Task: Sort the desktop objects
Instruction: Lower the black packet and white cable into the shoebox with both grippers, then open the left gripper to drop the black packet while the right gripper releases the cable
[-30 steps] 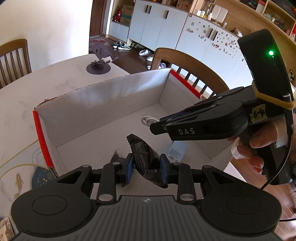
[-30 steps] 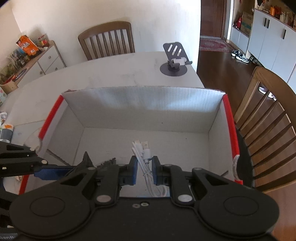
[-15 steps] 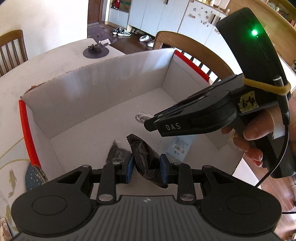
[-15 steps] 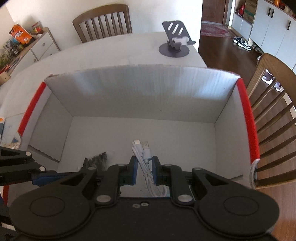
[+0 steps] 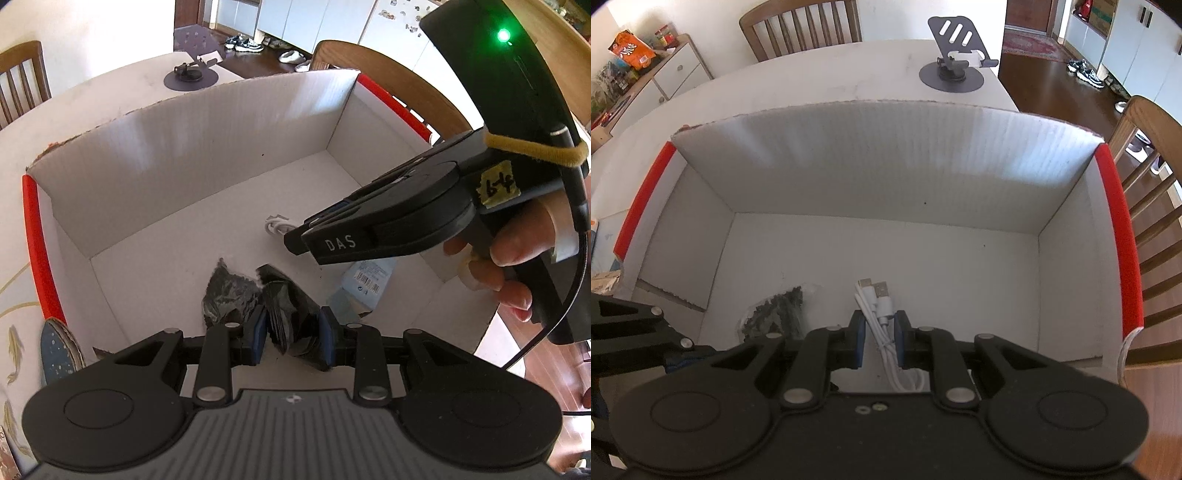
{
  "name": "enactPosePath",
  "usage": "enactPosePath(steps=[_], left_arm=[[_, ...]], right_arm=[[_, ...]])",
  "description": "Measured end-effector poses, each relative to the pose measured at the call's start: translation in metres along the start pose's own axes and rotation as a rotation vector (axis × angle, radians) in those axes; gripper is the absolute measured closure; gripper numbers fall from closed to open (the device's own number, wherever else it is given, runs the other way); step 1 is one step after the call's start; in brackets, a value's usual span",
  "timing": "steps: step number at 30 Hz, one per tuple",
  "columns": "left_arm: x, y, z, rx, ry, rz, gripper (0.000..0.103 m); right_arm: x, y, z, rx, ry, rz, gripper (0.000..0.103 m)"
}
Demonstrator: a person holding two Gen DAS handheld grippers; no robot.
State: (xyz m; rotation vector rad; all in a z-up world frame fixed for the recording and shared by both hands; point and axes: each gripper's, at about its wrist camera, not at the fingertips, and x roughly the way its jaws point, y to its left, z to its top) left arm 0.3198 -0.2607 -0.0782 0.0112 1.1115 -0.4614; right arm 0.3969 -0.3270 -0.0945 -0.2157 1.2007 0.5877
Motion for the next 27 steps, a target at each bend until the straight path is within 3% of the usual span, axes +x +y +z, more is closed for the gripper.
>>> enactPosePath(steps=[20, 25, 27], left_arm=[[-0.011, -0.001, 0.005, -0.003, -0.032, 0.032, 0.074], [-0.019, -0.003, 0.003, 0.004, -0.051, 0.041, 0.074], [-0.021, -0.004, 0.002, 0.005, -0.054, 0.043, 0.068]], right_arm=[[-0.010, -0.010, -0.003, 0.053, -0.012, 0.029, 0.068], [-0.018, -0.010, -0.004, 0.068, -0.035, 0.038, 0.054], [-0.021, -0.010, -0.004, 0.071, -0.041, 0.045, 0.054]])
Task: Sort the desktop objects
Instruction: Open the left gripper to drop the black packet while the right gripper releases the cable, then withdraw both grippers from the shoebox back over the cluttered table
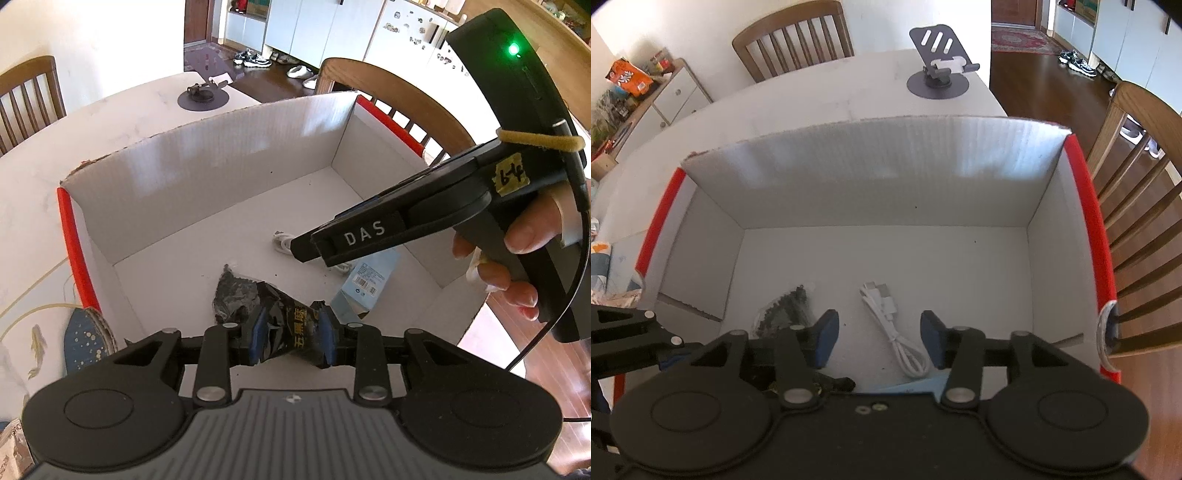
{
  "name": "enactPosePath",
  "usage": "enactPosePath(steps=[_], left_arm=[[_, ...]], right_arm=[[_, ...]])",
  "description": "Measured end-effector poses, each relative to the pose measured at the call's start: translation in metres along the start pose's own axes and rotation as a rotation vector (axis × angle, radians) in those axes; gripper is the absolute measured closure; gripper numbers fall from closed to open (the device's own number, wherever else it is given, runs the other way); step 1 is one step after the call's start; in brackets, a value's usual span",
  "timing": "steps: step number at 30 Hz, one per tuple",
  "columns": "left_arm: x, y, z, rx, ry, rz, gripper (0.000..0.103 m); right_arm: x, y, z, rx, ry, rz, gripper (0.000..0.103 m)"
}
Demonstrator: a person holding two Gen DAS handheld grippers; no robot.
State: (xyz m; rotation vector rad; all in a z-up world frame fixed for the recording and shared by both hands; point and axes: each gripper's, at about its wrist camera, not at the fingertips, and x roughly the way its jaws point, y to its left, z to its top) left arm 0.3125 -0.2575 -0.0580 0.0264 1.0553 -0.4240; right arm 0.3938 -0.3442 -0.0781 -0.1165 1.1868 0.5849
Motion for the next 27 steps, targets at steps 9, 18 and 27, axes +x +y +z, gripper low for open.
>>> enactPosePath(steps=[9, 18, 27], left_arm=[[-0.017, -0.007, -0.005, 0.010, -0.048, 0.006, 0.029], [-0.035, -0.011, -0.014, -0.008, -0.107, -0.014, 0.018], [-0.057, -0.019, -0.023, -0.010, -0.175, -0.013, 0.003]], right_arm=[[-0.014, 0.001, -0.003, 0.008, -0.038, 0.022, 0.039], [-0.024, 0.006, -0.008, 0.000, -0.072, 0.036, 0.028], [-0.040, 0.011, -0.015, 0.002, -0.134, 0.034, 0.014]])
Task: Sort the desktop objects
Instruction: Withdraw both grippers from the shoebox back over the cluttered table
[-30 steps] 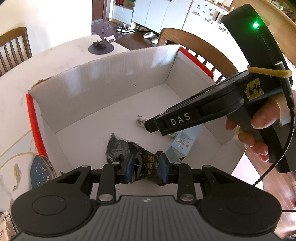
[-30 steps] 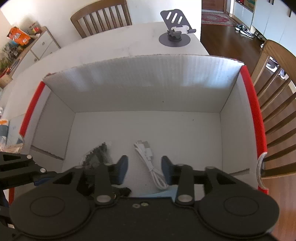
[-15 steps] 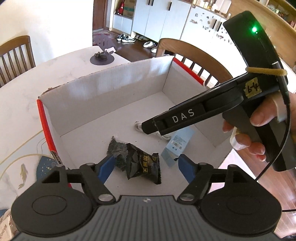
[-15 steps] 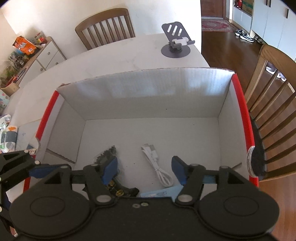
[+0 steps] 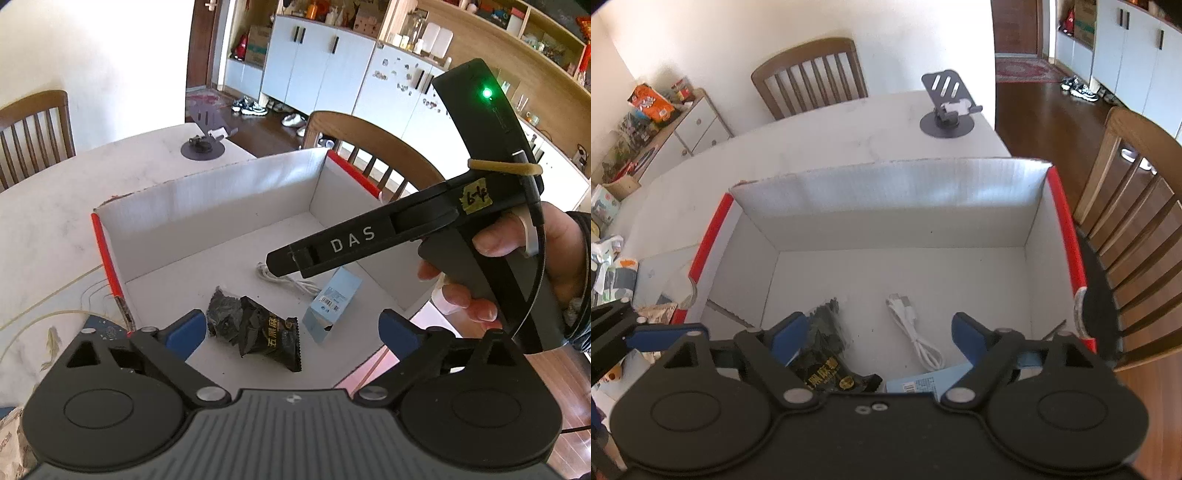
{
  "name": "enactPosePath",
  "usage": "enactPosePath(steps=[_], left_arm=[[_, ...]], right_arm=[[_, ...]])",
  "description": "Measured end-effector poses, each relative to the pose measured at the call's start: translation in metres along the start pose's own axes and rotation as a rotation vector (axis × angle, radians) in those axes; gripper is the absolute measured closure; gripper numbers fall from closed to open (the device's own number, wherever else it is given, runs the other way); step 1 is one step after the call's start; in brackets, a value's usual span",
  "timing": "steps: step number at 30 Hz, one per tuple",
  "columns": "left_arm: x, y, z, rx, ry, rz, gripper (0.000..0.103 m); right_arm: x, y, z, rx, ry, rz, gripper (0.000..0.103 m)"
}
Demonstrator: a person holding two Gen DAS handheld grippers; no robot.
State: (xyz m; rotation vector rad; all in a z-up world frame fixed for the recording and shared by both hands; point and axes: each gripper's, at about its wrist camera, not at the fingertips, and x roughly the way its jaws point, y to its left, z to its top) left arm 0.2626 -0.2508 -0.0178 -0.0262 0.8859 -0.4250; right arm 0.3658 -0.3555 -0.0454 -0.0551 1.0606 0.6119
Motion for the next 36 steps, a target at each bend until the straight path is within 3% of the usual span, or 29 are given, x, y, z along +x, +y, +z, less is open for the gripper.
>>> enactPosePath(steps=[6, 14, 36], left_arm=[[-0.014, 0.001, -0.009, -0.015, -0.029, 0.015, 0.001], [-0.050, 0.008, -0.028, -0.018, -0.089, 0.024, 0.001], [-0.153, 0.085, -0.091, -0.083, -0.211, 0.070, 0.000]], right_arm=[[-0.017, 0.010, -0.005, -0.012, -0.053, -0.012, 0.007], [-0.044, 0.034, -0.017, -0.020, -0.114, -0.002, 0.005], [-0.071, 0.157, -0.058, -0.039, -0.252, 0.006, 0.001]])
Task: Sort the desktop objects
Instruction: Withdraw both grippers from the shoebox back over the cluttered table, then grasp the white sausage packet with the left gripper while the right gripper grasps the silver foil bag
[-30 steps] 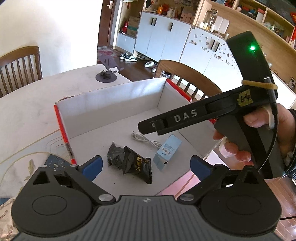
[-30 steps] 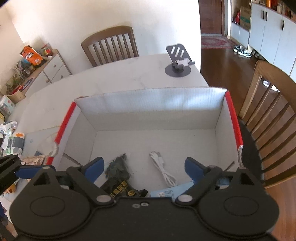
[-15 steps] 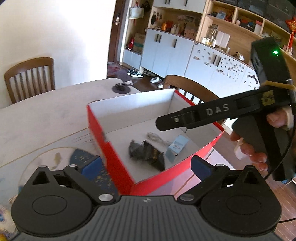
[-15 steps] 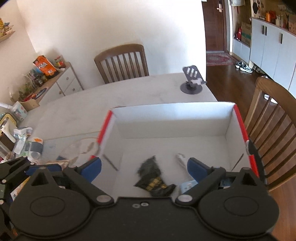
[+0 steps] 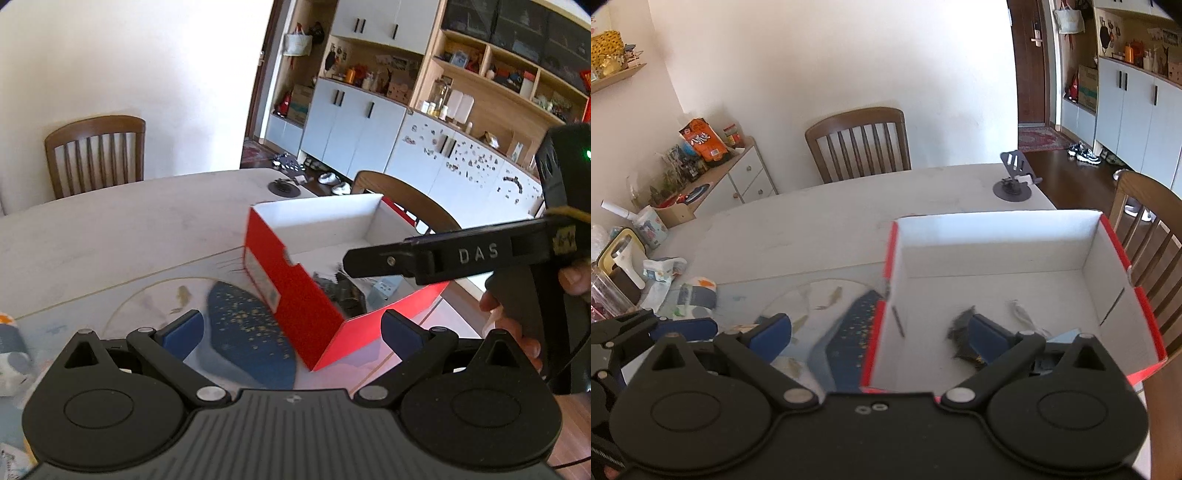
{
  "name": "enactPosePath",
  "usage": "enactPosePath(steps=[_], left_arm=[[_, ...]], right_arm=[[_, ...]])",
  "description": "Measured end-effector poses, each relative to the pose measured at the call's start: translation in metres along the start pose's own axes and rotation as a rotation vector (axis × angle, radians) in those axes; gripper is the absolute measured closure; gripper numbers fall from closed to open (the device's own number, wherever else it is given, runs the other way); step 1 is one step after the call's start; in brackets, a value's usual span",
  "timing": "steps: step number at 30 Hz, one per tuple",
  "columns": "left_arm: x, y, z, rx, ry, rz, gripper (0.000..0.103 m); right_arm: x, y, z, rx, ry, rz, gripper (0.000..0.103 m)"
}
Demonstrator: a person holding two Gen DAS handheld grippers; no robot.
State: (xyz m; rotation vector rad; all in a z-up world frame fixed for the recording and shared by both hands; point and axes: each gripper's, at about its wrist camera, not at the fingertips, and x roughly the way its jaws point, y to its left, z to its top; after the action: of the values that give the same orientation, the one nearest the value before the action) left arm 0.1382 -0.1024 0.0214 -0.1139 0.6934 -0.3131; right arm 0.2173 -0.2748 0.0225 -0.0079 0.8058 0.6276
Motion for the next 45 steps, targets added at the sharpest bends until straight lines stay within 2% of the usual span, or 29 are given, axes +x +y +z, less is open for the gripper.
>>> enactPosePath(steps=[8, 17, 23, 33, 45], left_arm=[[-0.030, 0.030, -0.016, -0.014, -0.004, 0.029, 0.000], [-0.063, 0.064, -0.034, -0.024, -0.042, 0.076, 0.000], [-0.078, 0.091, -0.047, -0.075, -0.049, 0.127, 0.000], [-0.091, 0.139, -0.076, -0.159, -0.013, 0.193, 0.000], [-0.097, 0.186, -0.114, -0.231, 0.049, 0.271, 0.001]], right_arm=[[-0.004, 0.038, -0.013, -0.012, -0.035, -0.001, 0.001], [0.003, 0.078, -0.023, -0.048, -0.033, 0.008, 0.001], [0.013, 0.107, -0.030, -0.073, -0.021, 0.021, 0.001], [0.034, 0.142, -0.042, -0.126, 0.016, 0.033, 0.002], [0.067, 0.157, -0.043, -0.162, 0.061, 0.025, 0.003]])
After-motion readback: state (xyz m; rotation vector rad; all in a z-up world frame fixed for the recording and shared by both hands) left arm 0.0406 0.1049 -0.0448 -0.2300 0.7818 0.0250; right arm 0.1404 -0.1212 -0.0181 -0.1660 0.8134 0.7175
